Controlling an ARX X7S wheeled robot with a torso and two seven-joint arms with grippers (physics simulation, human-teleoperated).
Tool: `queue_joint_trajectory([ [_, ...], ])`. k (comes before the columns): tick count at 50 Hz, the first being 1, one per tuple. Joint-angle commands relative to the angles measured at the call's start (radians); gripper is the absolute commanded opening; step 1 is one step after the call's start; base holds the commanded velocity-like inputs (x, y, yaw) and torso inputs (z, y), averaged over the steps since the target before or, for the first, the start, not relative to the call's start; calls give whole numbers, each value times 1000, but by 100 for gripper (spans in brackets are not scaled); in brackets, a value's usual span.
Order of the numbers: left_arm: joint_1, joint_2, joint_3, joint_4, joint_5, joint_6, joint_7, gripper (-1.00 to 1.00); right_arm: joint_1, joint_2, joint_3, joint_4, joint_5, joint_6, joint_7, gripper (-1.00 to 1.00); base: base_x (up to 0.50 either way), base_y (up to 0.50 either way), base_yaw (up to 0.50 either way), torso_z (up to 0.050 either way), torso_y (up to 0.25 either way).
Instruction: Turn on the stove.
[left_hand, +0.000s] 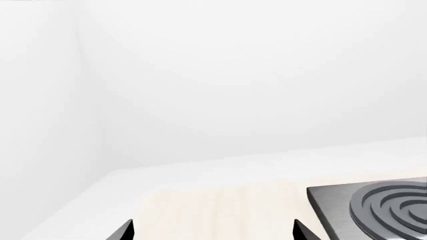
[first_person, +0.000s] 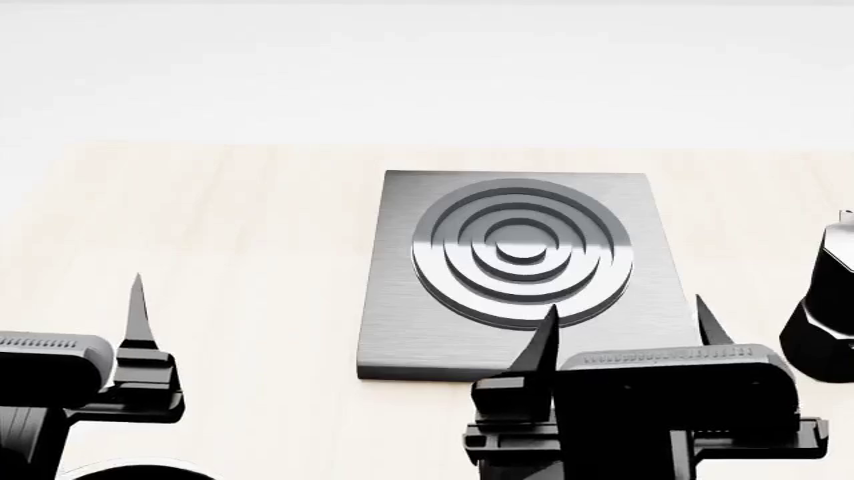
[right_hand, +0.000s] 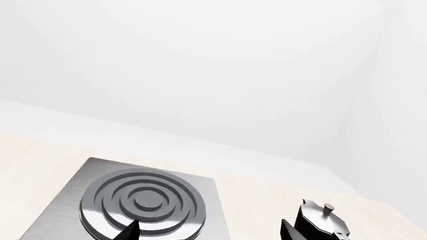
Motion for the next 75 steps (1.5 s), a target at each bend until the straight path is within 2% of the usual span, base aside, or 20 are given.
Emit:
queue_joint_trajectory([
  [1, -1, -3, 0, 22, -7, -14, -6, 100, 2, 2, -1, -24, 0, -1, 9, 100, 0, 0, 0, 0, 0],
  [75, -6, -33, -18, 225, -74, -111, -42, 100, 58, 22, -10, -200, 29, 110, 84, 100, 0, 0, 0, 0, 0],
])
